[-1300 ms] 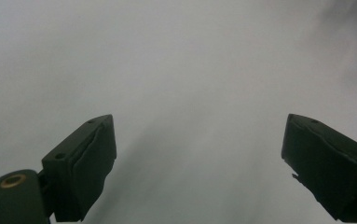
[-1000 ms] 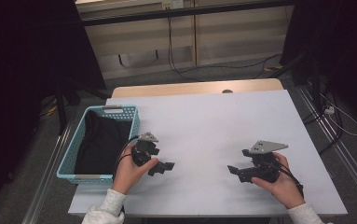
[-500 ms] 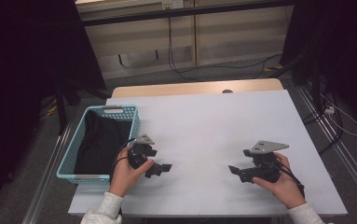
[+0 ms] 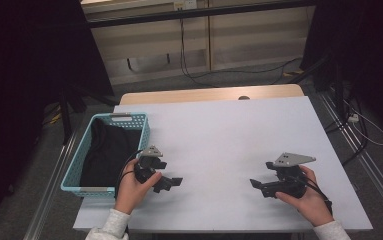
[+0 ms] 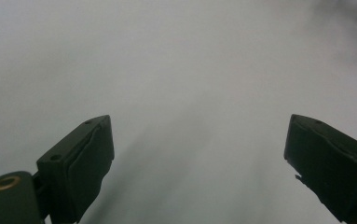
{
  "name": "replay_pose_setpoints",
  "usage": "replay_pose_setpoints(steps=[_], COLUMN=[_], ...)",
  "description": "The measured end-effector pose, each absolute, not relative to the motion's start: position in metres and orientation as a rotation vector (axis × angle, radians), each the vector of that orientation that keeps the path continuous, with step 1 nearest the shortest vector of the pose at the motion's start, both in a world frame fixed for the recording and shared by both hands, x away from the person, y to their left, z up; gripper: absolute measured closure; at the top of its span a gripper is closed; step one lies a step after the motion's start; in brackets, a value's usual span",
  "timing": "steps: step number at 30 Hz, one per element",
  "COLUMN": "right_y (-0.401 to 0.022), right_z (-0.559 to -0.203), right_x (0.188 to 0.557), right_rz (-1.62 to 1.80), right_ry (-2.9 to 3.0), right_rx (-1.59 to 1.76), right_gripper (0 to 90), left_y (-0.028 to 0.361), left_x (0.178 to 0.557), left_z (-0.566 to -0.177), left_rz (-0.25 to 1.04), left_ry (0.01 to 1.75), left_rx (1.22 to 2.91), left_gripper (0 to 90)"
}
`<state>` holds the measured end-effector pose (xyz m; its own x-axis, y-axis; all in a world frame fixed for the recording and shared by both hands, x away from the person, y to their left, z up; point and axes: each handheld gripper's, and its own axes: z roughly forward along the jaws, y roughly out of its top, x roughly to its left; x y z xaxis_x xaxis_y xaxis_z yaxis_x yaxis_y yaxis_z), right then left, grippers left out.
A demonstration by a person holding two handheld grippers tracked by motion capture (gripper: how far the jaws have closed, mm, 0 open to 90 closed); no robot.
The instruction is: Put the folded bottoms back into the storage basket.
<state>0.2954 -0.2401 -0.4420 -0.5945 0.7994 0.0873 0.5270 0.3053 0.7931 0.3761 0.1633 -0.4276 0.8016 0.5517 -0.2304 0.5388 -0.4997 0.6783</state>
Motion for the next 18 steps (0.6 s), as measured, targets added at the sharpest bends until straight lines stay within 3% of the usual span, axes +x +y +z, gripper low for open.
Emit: replay_pose_setpoints(steps=[18], right_y=[-0.2451], right_z=[-0.443], right_x=[0.289], right_rz=[1.159], right_ry=[2.257], right_rx=[1.181], right_gripper=[15.0], left_y=[0.168], left_x=[0.3705], left_z=[-0.4287], left_rz=[0.004], left_ry=[0.798], left_rx=[2.204], left_gripper=[7.8])
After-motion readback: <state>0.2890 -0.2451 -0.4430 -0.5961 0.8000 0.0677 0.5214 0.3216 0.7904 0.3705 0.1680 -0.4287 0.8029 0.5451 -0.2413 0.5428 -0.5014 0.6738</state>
